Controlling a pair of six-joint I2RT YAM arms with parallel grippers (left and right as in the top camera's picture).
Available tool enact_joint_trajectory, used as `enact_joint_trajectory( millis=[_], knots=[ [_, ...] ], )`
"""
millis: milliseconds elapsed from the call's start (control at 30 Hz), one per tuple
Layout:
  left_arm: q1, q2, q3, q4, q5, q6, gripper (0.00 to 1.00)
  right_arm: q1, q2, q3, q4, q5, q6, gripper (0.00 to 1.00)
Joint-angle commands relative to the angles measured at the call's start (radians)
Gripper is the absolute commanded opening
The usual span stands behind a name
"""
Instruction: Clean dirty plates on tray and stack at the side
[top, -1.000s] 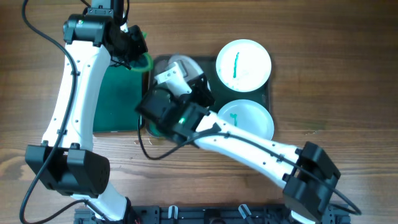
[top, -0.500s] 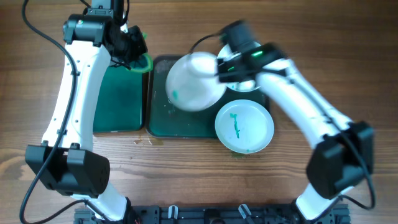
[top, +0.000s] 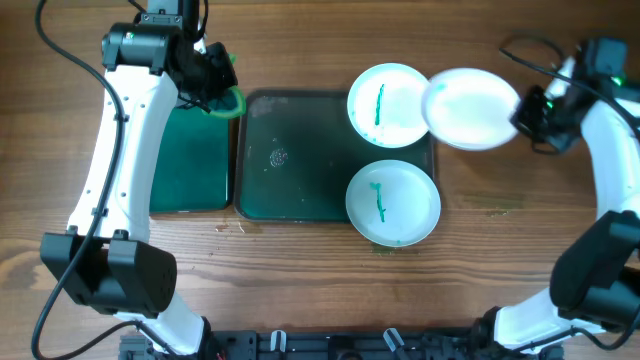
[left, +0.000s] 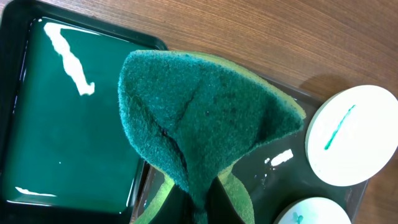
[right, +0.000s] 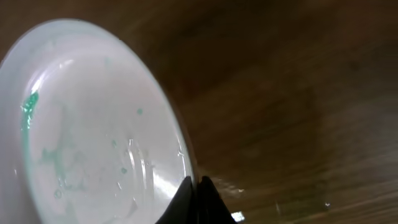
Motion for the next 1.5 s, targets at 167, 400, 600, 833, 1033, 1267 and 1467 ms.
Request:
enact_joint_trajectory(
  millis=[167,400,600,833,1033,1267,1467],
  knots=[
    [0.001,0.003,0.0,0.004,0.008,0.012,0.04,-0.106,-0.019,-0.286,0.235,0.014,0.005,0.04],
    [0.001,0.003,0.0,0.004,0.008,0.012,0.04,-0.106,-0.019,-0.405,0.41,0.105,0.027,0.04],
    [0.001,0.003,0.0,0.004,0.008,0.012,0.04,-0.106,-0.02,-0.33,0.299,0.037,0.016,0.22],
    [0.001,0.003,0.0,0.003,0.008,0.012,0.04,-0.087,-0.031,-0.144,-0.084,-0.237,-0.146,0.22],
    [0.001,0.003,0.0,0.003,0.008,0.012,0.04,0.029,-0.032,-0.184,-0.224,-0.308,-0.29,0.23],
    [0.001,0.003,0.0,0.003,0.008,0.012,0.04,0.208,-0.031,-0.332,-0.119,-0.2,-0.193,0.24],
    [0.001,0.003,0.0,0.003,0.008,0.012,0.04,0.303,-0.031,-0.422,0.003,-0.186,-0.151,0.24]
  ],
)
